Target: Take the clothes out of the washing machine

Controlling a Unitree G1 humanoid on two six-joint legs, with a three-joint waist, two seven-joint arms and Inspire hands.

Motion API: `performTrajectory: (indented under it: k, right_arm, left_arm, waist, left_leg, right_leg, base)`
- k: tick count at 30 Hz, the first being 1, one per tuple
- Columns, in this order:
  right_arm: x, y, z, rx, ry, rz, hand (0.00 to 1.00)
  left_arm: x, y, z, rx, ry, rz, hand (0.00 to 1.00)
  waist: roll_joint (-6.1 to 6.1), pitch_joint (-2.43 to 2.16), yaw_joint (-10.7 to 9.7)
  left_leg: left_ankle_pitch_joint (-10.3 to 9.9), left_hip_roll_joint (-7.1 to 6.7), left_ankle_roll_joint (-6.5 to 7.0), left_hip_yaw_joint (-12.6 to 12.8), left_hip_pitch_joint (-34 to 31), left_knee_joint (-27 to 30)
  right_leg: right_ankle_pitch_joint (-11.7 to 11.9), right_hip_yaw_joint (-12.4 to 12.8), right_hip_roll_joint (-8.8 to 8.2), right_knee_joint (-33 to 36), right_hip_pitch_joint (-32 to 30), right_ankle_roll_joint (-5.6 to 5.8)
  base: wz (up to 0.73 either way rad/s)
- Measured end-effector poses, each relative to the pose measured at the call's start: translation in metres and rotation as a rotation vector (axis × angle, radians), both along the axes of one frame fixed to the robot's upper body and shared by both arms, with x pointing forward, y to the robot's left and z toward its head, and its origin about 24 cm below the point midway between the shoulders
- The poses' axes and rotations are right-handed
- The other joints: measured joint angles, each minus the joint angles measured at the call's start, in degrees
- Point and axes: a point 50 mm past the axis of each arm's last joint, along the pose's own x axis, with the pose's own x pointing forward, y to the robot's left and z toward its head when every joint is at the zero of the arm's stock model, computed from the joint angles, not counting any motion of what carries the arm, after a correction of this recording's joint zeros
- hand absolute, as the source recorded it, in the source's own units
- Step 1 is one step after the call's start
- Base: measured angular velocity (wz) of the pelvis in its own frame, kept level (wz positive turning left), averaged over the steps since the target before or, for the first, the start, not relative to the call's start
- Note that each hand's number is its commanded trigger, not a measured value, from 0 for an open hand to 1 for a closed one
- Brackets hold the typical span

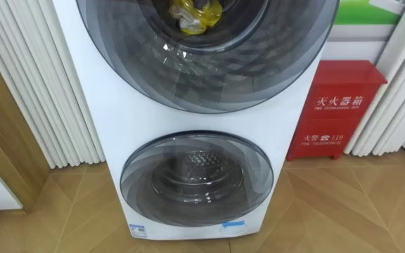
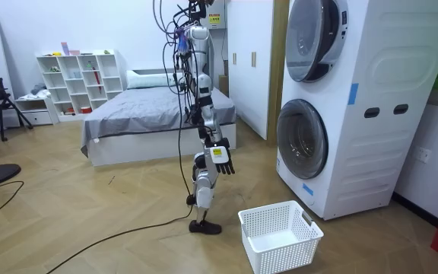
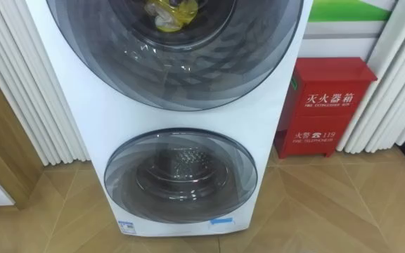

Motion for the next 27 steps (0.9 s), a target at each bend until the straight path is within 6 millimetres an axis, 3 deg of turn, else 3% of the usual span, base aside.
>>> performTrajectory:
  k: [22,24,27]
  right_arm:
    - [0.004,-0.002,0.001,0.009,-0.018,-0.023,0.00]
    - [0.011,-0.004,0.002,0.000,-0.043,-0.039,0.00]
    - [0.053,-0.012,0.014,-0.035,-0.188,-0.071,0.00]
  left_arm:
    - [0.001,0.002,-0.001,-0.060,0.013,-0.015,0.00]
    - [0.003,0.002,-0.001,-0.072,0.006,-0.016,0.00]
    - [0.007,0.005,0.000,-0.079,0.000,-0.036,0.00]
  waist:
    - [0.49,0.01,-0.4]
    - [0.28,-0.05,-0.4]
    - [0.23,0.20,-0.8]
  left_leg:
    - [0.0,-0.01,0.00,0.0,0.1,0.1]
    - [0.0,-0.01,0.00,0.0,0.0,0.4]
    - [0.0,-0.02,0.01,0.0,0.0,0.8]
  right_leg:
    - [0.0,0.0,-0.01,0.0,0.1,0.00]
    - [0.0,0.0,-0.06,0.1,0.1,0.00]
    - [0.0,0.1,-0.13,0.2,0.2,0.00]
  base:
    - [0.00]
    - [0.00]
    - [0.00]
